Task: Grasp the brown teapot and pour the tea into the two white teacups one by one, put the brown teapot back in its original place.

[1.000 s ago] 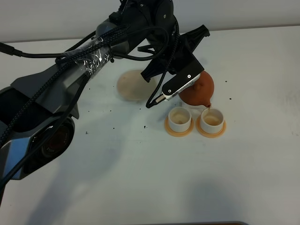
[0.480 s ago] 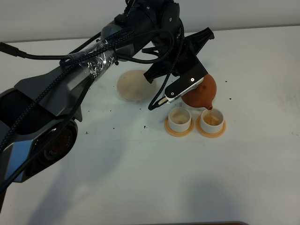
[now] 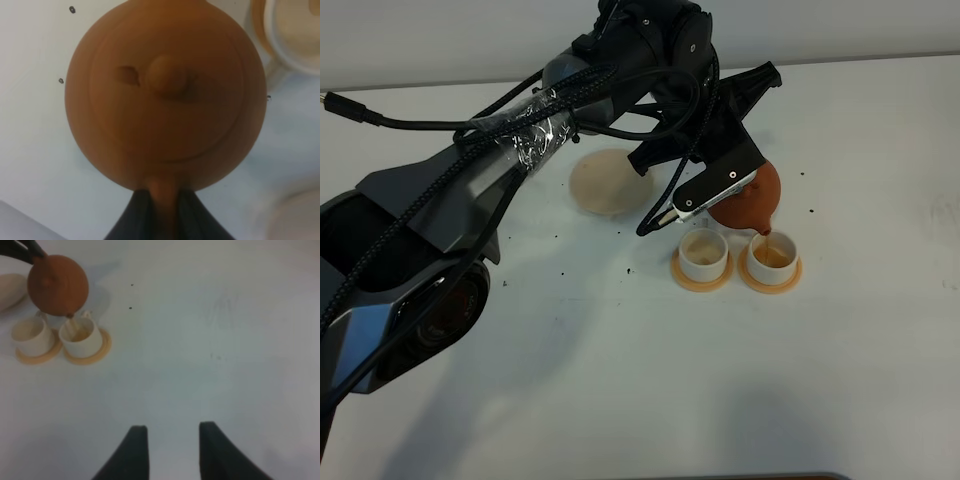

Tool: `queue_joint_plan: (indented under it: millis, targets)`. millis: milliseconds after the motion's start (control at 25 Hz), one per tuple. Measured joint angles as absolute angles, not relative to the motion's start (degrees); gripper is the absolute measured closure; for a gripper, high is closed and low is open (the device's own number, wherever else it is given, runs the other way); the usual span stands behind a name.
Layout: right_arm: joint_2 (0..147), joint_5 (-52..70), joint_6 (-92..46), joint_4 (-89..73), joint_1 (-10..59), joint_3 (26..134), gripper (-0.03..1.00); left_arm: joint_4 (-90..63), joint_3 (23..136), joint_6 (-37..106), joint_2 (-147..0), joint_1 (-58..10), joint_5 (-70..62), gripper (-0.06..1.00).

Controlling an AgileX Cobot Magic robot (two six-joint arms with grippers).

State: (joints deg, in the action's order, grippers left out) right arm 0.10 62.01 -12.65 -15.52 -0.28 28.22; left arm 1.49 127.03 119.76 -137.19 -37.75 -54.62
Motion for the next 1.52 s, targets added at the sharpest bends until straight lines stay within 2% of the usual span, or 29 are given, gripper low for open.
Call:
queue_joint_plan:
  millis: [1520]
  targets:
    - [0.1,62.01,-12.65,-15.52,-0.28,28.22,0.73,8.46,127.03,119.76,-137.09,-40.89,-53.3,0.83]
